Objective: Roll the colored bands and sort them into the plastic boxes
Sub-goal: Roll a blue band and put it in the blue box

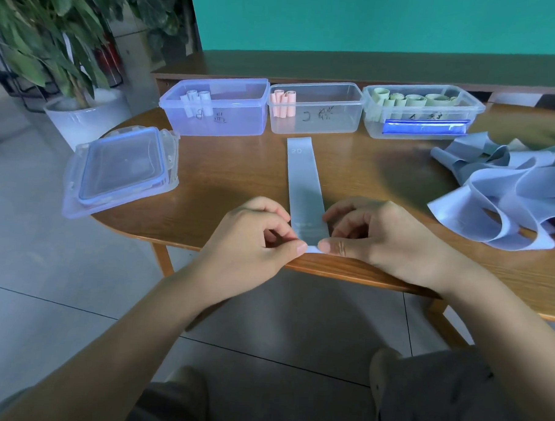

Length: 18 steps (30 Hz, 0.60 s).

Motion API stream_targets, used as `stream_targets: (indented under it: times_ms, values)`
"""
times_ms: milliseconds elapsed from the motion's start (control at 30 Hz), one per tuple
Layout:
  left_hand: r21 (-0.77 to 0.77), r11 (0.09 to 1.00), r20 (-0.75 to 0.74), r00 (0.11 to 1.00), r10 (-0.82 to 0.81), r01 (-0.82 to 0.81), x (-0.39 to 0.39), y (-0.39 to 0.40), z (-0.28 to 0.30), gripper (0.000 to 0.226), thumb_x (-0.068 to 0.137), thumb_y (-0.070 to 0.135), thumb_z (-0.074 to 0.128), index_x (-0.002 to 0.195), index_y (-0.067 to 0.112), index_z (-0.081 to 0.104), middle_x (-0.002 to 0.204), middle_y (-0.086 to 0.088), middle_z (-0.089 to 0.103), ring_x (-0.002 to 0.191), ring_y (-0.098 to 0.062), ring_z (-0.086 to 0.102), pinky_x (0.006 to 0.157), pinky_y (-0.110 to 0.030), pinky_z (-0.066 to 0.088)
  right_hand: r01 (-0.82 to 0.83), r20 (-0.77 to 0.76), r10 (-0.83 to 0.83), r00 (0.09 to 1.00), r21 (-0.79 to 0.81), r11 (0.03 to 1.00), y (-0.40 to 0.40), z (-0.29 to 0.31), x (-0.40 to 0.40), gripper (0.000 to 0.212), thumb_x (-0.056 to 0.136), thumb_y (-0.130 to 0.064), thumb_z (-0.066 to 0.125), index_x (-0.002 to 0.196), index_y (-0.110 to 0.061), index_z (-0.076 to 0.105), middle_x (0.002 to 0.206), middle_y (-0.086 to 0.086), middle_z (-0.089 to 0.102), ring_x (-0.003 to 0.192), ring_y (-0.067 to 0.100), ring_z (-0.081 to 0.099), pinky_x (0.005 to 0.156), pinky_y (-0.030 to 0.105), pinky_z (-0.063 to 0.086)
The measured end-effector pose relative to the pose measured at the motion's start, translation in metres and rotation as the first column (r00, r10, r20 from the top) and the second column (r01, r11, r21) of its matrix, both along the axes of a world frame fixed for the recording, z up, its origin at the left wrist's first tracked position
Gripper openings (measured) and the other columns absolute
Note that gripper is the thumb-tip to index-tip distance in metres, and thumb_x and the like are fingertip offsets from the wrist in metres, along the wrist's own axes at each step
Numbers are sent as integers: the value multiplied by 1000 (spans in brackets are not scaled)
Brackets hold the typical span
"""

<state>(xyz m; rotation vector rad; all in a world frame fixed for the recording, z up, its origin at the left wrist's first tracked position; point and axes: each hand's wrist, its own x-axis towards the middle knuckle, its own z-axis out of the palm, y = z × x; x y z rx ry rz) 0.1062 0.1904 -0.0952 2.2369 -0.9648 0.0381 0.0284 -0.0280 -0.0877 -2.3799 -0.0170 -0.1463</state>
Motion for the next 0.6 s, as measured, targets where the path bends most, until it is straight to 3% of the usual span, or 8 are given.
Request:
stream_targets:
  times_ms: [167,300,600]
  values:
    - [-34,999,-34,999,3,-4,2,-2,4,10,81,30,78,81,31,69,97,15,61,90,-6,61,75,-21,51,28,4,-28,1000,15,999,0,0,5,21,78,-41,83,75,-22,74,111,-21,63,92,-4,58,75,20,43]
    - [-44,996,6,997,-82,82,-2,-3,1,10,86,18,76,87,28,76,82,16,64,83,-7,59,66,-11,41,-118,82,111,990,89,989,1,-2,1,7,83,-21,82,85,-25,76,112,-10,66,91,5,61,77,10,41]
    - [58,989,228,963,-145,135,-4,1,-5,7,92,25,71,95,25,77,89,17,64,90,0,56,79,-10,41,-220,185,248,951,-155,963,-2,-10,-6,7,94,-24,71,98,-25,76,111,-11,64,102,5,62,85,12,42]
